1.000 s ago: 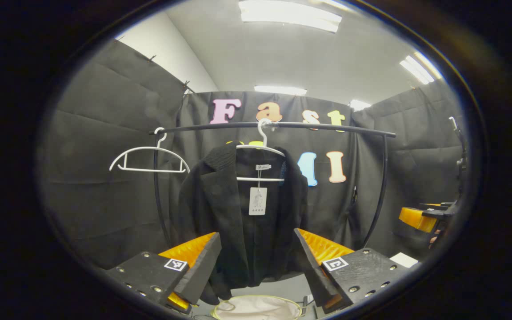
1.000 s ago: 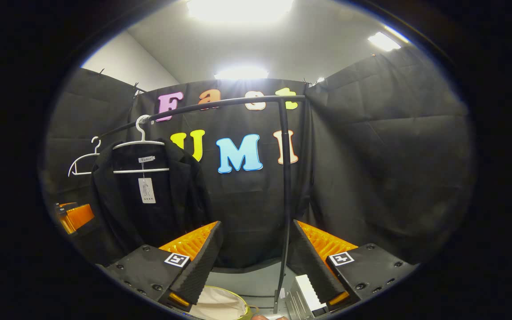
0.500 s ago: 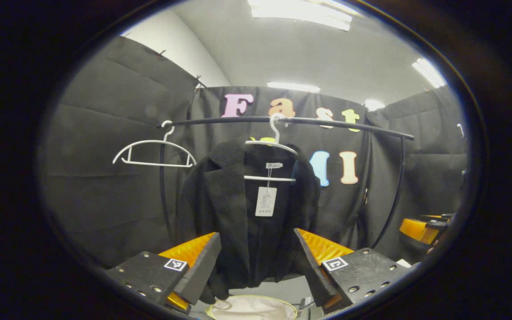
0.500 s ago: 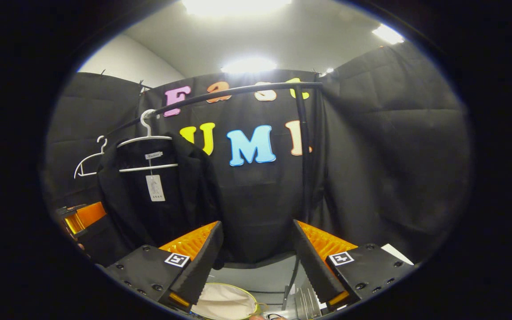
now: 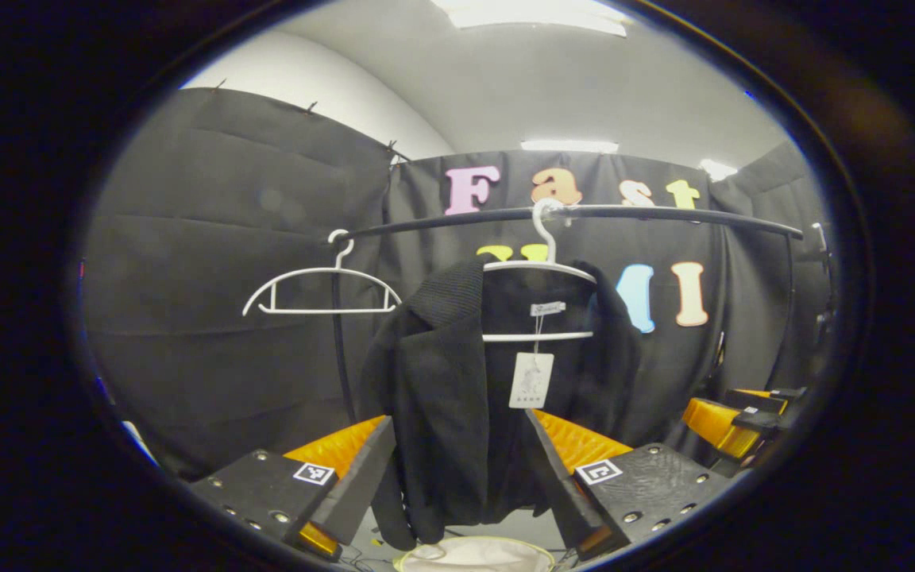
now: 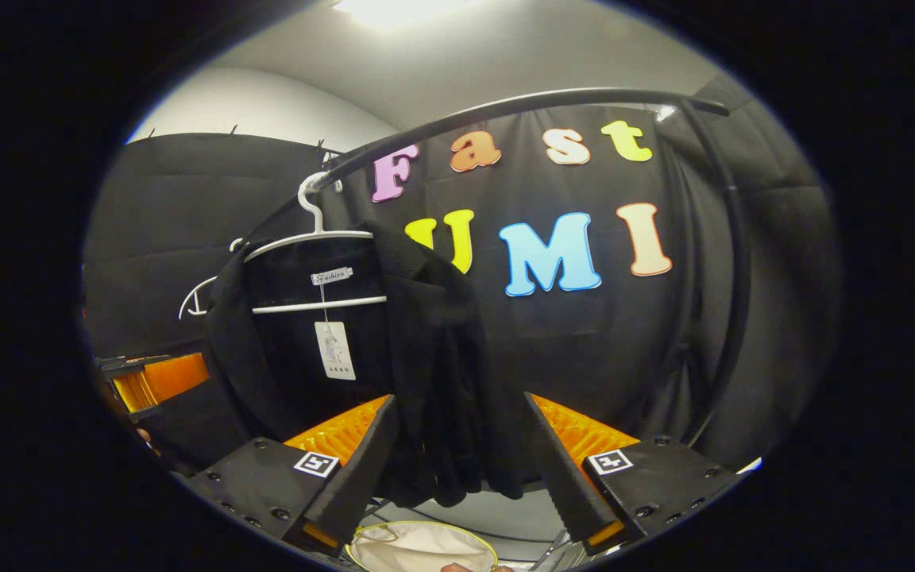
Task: Grasp the clothes on the hanger with both hands and then place them into the laundry hamper below.
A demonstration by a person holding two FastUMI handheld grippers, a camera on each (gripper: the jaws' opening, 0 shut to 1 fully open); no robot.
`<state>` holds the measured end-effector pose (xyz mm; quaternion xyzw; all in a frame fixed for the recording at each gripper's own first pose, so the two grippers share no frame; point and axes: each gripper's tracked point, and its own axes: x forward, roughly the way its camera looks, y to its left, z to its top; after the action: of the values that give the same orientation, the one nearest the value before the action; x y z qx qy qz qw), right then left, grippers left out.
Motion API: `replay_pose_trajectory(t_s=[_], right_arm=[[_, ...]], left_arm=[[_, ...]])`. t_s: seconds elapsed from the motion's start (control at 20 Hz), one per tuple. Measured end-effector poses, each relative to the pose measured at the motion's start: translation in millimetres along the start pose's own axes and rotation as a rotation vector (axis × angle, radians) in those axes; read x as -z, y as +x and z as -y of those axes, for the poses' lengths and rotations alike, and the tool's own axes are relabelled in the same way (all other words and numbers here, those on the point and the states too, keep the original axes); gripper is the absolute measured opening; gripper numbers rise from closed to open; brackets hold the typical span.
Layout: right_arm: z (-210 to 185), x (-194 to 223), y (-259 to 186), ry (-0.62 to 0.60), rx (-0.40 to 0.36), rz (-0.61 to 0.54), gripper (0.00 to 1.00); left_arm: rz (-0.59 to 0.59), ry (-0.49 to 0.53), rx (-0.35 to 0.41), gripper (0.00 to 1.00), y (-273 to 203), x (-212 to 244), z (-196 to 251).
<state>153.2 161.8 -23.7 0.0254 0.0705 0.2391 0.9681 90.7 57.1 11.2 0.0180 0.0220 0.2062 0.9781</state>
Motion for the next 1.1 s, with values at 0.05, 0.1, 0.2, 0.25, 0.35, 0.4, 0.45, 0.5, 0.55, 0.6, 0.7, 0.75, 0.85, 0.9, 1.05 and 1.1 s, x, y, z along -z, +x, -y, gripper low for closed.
replay_pose_trajectory(t_s=[0.05,0.1,0.2,0.25,0.35,0.4,0.45,0.5,0.55,0.6,0.7,0.75,0.85,0.9,1.05,1.1], right_arm=[[-2.5,-3.0,11.4,0.003,-0.026,0.005,0.98],[-5.6,-6.3,24.4,0.007,-0.048,0.009,1.00],[-12.3,-11.4,49.3,0.022,-0.097,0.012,0.98],[-16.5,-13.8,61.0,0.030,-0.122,0.012,0.93],[-24.2,-16.7,81.4,0.048,-0.173,0.015,0.93],[-27.4,-17.7,90.2,0.051,-0.193,0.019,1.00],[-29.5,-17.6,98.8,0.046,-0.206,0.014,0.98],[-30.7,-16.8,105.4,0.039,-0.214,0.011,0.98],[-30.1,-17.3,112.1,0.039,-0.215,0.010,0.98],[-31.8,-17.9,117.4,0.048,-0.220,0.014,0.98],[-33.3,-19.0,127.6,0.070,-0.223,0.017,0.98],[-33.7,-19.8,132.5,0.078,-0.223,0.015,0.98],[-35.4,-21.4,139.1,0.083,-0.230,0.016,0.98],[-36.2,-21.9,142.3,0.083,-0.233,0.019,0.98],[-37.4,-25.9,149.1,0.084,-0.238,0.032,0.98],[-37.3,-25.5,151.3,0.086,-0.237,0.029,0.98]], left_arm=[[0.005,-0.016,-0.030,0.92,5.2,-2.4,-1.9],[0.012,-0.035,-0.056,0.92,11.0,-6.4,-2.3],[0.024,-0.058,-0.107,0.92,22.2,-11.8,-5.4],[0.029,-0.060,-0.134,0.92,27.5,-13.0,-8.6],[0.041,-0.054,-0.180,0.92,38.7,-15.4,-14.6],[0.046,-0.054,-0.196,0.92,41.8,-17.3,-16.2],[0.045,-0.056,-0.206,0.92,46.6,-16.9,-16.4],[0.044,-0.058,-0.212,0.92,53.1,-16.2,-15.8],[0.041,-0.059,-0.220,0.92,59.8,-13.7,-14.7],[0.041,-0.062,-0.234,0.92,65.1,-12.3,-15.5],[0.043,-0.087,-0.259,0.92,74.6,-8.8,-15.0],[0.043,-0.098,-0.262,0.92,78.9,-7.0,-12.1],[0.040,-0.094,-0.271,0.93,87.0,-5.7,-12.0],[0.034,-0.084,-0.273,0.93,90.6,-4.9,-11.5],[0.039,-0.072,-0.271,0.94,95.8,-7.7,-8.1],[0.033,-0.075,-0.272,0.93,96.4,-6.9,-7.1]])
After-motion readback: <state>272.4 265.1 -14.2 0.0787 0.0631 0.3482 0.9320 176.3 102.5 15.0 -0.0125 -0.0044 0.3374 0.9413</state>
